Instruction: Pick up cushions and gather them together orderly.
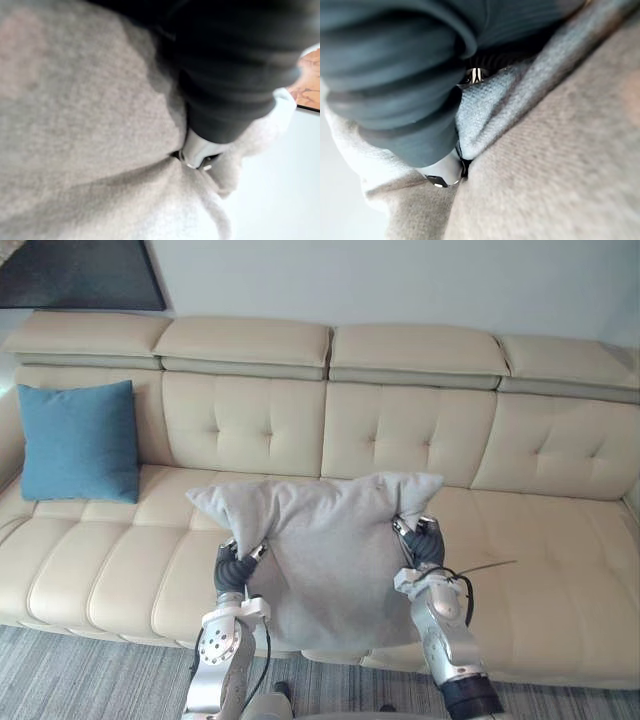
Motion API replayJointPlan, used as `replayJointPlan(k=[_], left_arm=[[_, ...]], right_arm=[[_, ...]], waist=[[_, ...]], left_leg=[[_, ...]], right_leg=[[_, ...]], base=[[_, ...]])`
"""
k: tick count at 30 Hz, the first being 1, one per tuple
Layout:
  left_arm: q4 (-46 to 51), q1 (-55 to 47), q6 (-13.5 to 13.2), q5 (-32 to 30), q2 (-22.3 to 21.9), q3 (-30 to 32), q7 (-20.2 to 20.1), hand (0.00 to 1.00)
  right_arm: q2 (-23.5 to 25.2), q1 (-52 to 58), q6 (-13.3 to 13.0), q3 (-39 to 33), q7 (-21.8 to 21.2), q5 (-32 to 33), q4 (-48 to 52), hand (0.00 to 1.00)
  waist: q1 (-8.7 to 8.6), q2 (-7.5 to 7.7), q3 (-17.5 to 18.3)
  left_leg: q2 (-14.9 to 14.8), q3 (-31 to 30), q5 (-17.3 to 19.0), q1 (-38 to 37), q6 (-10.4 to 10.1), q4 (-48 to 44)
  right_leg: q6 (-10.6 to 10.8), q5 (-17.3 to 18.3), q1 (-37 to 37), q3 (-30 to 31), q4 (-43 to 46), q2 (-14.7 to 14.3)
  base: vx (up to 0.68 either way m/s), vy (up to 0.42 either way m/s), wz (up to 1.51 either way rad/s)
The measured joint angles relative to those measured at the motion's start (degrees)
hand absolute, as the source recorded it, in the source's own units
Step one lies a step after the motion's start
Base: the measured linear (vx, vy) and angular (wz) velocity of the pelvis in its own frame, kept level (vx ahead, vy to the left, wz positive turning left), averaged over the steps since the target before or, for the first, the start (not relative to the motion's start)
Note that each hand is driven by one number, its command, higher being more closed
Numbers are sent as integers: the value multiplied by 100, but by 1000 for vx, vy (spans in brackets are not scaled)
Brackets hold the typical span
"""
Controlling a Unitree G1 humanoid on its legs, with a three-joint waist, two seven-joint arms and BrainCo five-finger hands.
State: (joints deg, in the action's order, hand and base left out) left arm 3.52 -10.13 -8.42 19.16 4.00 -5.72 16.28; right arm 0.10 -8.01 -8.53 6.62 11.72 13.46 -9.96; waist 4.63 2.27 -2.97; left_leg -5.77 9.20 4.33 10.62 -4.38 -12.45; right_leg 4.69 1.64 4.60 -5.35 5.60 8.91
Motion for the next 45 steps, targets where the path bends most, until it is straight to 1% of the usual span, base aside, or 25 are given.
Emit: replayJointPlan(k=[1,3,6,8,11,12,13,14,16,19,21,22,23,24,26,28,31,32,33,34,36,37,40,41,45], left_arm=[[11,87,-5,0,2,25,48,100],[8,590,-6,-2,35,115,308,100],[-1,1491,-15,-60,239,243,740,100],[-114,2085,-67,-129,358,294,982,100],[-716,3402,-186,-220,636,356,1372,100],[-828,3599,-214,-220,680,360,1398,100],[-1193,4344,-251,-221,864,341,1540,100],[-1414,4781,-253,-221,941,324,1620,100],[-1667,5229,-257,-226,1000,315,1641,100],[-2527,6431,-253,-337,1123,211,1821,100],[-2775,6869,-243,-338,1125,236,1875,100],[-2899,7138,-238,-339,1126,261,1905,100],[-3057,7483,-227,-340,1129,280,1997,100],[-3110,7605,-226,-347,1128,325,2008,100],[-3231,7940,-214,-393,1134,517,2010,100],[-3241,8287,-207,-414,1118,684,2080,100],[-3247,8371,-207,-441,1017,855,2105,100],[-3247,8377,-208,-441,994,884,2107,100],[-3247,8394,-208,-441,908,995,2126,100],[-3249,8396,-209,-431,808,1145,2169,0],[-3283,8396,-209,-367,713,1309,2229,0],[-3339,8396,-209,-327,646,1436,2234,0],[-3504,8393,-209,-133,611,1617,2227,0],[-3506,8395,-222,-74,607,1645,2216,0],[-3517,8394,-282,98,640,1825,2163,0]], right_arm=[[0,-95,-2,21,33,0,0,100],[7,-523,-11,61,201,-8,0,100],[16,-1186,-53,89,476,-74,-1,100],[8,-1532,-61,76,665,-238,-5,100],[-9,-2256,-58,3,1015,-468,-26,100],[-9,-2369,-60,-19,1080,-488,-26,100],[-8,-2808,-60,-163,1312,-684,-28,100],[-9,-3063,-60,-258,1472,-769,-39,100],[-11,-3347,-62,-371,1638,-913,-95,100],[-47,-4202,-60,-752,2088,-1186,-453,100],[-90,-4585,-55,-852,2268,-1366,-560,100],[-148,-4841,-56,-883,2366,-1376,-625,100],[-261,-5162,-52,-895,2497,-1398,-738,100],[-282,-5276,-54,-913,2530,-1414,-770,100],[-270,-5649,-53,-972,2603,-1547,-936,100],[-305,-6062,-48,-1000,2711,-1584,-1037,100],[-415,-6383,-4,-1043,2768,-1586,-1236,100],[-445,-6413,-3,-1040,2768,-1587,-1234,0],[-489,-6540,8,-1042,2786,-1586,-1237,0],[-517,-6644,12,-1043,2819,-1588,-1245,0],[-557,-6797,38,-1044,2843,-1598,-1369,0],[-613,-6866,114,-1046,2850,-1596,-1414,0],[-721,-6866,194,-1056,2842,-1580,-1543,0],[-763,-6866,209,-1120,2840,-1566,-1592,0],[-885,-6869,210,-1222,2802,-1453,-1726,0]], waist=[[1,12,-15],[38,37,-56],[134,12,-186],[164,-28,-243],[207,-135,-346],[208,-146,-359],[218,-165,-500],[219,-174,-575],[217,-188,-661],[184,-249,-874],[178,-279,-897],[176,-326,-957],[181,-362,-1164],[184,-377,-1222],[183,-374,-1235],[186,-380,-1250],[199,-380,-1332],[199,-380,-1332],[211,-380,-1332],[221,-374,-1338],[224,-367,-1353],[238,-359,-1431],[238,-348,-1546],[229,-348,-1547],[204,-345,-1549]], left_leg=[[-24,1,2,75,-2,-51],[-148,-6,5,496,-8,-306],[-275,-10,-3,978,-16,-476],[-272,-22,-36,1170,-49,-412],[-250,-47,-365,1490,-42,-77],[-244,-51,-422,1547,-48,-12],[-234,-69,-682,1677,-65,267],[-233,-96,-841,1766,-86,467],[-231,-125,-1044,1842,-109,688],[-216,-181,-1499,2088,-122,1206],[-198,-183,-1609,2339,-136,1300],[-199,-187,-1675,2454,-152,1374],[-198,-186,-1772,2486,-184,1429],[-208,-188,-1780,2511,-196,1447],[-249,-185,-1813,2721,-230,1491],[-266,-192,-2050,2919,-325,1735],[-289,-199,-2087,3001,-349,1771],[-291,-200,-2101,3032,-368,1771],[-303,-202,-2146,3137,-398,1769],[-329,-204,-2150,3224,-394,1770],[-350,-210,-2151,3330,-394,1769],[-352,-212,-2151,3341,-395,1771],[-353,-211,-2168,3351,-421,1773],[-348,-206,-2269,3422,-523,1776],[-376,-183,-2441,3534,-531,1777]], right_leg=[[6,-21,60,0,1,-17],[-40,-127,365,-2,6,-125],[-53,-242,809,36,78,-220],[-51,-246,1064,49,168,-216],[-70,-285,1516,-3,222,-182],[-73,-302,1597,-17,217,-183],[-74,-376,1841,-68,216,-191],[-71,-421,1999,-97,213,-198],[-83,-445,2159,-140,219,-209],[-108,-484,2656,-209,323,-240],[-108,-484,2979,-205,384,-247],[-109,-484,3128,-209,421,-250],[-109,-484,3183,-209,429,-249],[-111,-483,3223,-218,433,-250],[-113,-482,3477,-225,464,-282],[-134,-468,3777,-281,506,-300],[-217,-372,3840,-366,540,-313],[-222,-357,3868,-374,556,-310],[-246,-304,3980,-403,647,-303],[-272,-244,4084,-452,720,-307],[-301,-131,4241,-505,895,-308],[-319,-58,4307,-528,1055,-307],[-360,122,4379,-571,1300,-293],[-361,170,4443,-582,1374,-274],[-374,224,4549,-629,1498,-287]], base=[[-61,-17,-19],[-79,-12,-6],[-133,-7,-9],[-130,-8,1],[-94,-34,10],[-92,-50,16],[-72,-48,16],[-73,-67,16],[-38,-49,11],[-27,-50,8],[-6,-15,-3],[0,0,0],[32,-33,3],[33,-41,-4],[30,-44,-7],[44,-58,3],[53,-53,9],[60,-63,15],[41,-45,15],[61,-63,16],[52,-41,13],[55,-36,11],[68,-58,18],[59,-67,21],[71,-77,13]])
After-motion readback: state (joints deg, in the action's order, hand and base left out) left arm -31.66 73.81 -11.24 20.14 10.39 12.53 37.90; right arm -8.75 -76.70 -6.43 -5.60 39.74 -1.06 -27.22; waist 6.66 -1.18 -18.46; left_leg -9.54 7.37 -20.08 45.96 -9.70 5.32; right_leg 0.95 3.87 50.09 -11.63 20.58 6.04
